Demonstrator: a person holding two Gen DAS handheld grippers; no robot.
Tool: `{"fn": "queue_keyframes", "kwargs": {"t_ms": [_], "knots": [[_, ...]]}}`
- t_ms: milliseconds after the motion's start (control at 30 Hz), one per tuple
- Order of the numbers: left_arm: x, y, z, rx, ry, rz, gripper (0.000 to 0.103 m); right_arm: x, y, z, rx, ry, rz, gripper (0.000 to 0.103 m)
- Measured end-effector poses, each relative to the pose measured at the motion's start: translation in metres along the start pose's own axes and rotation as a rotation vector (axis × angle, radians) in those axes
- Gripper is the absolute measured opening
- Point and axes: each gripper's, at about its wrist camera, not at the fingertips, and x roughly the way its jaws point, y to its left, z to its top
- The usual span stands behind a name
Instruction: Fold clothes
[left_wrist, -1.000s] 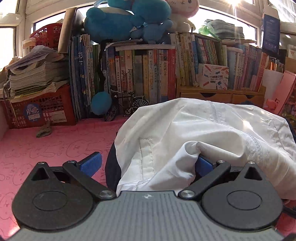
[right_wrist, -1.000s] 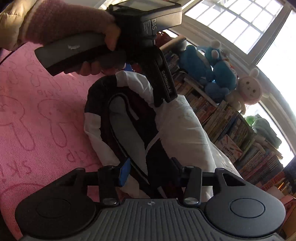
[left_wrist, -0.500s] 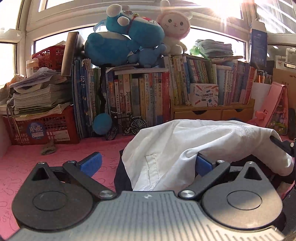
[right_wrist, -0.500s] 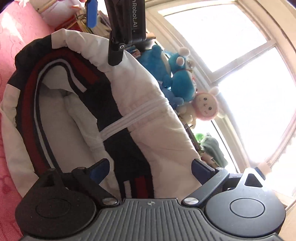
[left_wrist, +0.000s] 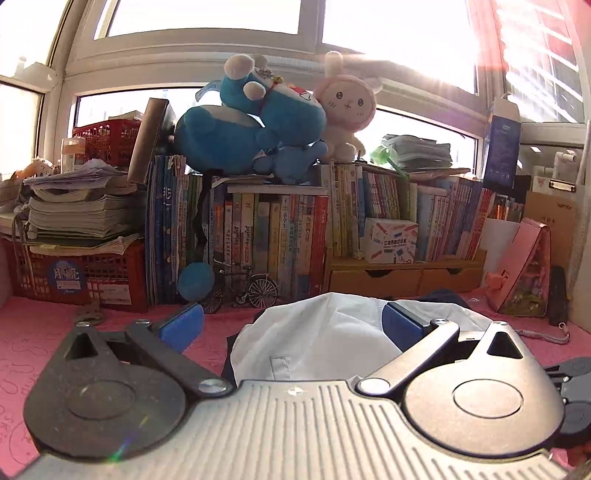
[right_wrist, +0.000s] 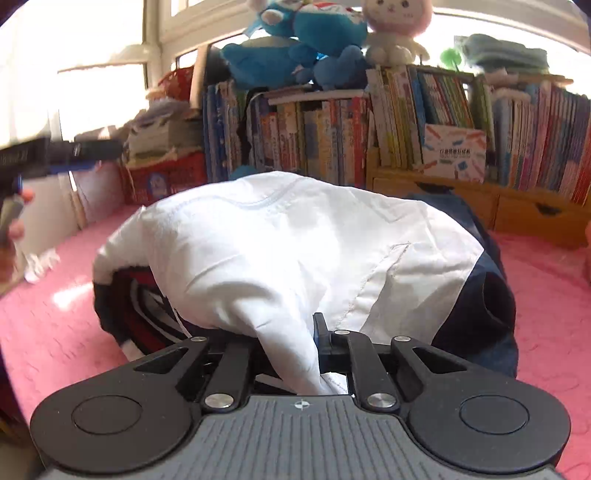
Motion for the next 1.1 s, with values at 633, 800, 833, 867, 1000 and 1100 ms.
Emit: {"fn": "queue_keyframes", "kwargs": {"t_ms": [633, 800, 833, 867, 1000, 1100], "knots": [[0.046, -0.091, -0.020, 0.311, -0.090, 0.118, 0.103, -0.044, -0.047, 0.018, 0.226, -0.074, 0.067, 0.026], [0.013, -0.067, 0.027, 0.189, -0.102, 0.007, 0.103, -0.061, -0.022, 0.009, 0.002, -0.133, -0.105, 0.074], [0.011, -0.065, 0.032, 0.174, -0.095, -0.003, 0.103, -0.066, -0.004, -0.001, -0.067, -0.186, -0.172, 0.075], [0.011, -0.064, 0.035, 0.136, -0.074, -0.021, 0.103, -0.070, 0.010, -0.010, -0.115, -0.236, -0.236, 0.077], [0.017, -0.055, 0.041, -0.078, 0.044, -0.140, 0.103, -0.045, 0.073, -0.058, -0.289, -0.409, -0.540, 0.102], [0.022, -0.050, 0.037, -0.175, 0.096, -0.203, 0.103, -0.012, 0.108, -0.086, -0.405, -0.454, -0.683, 0.103]]}}
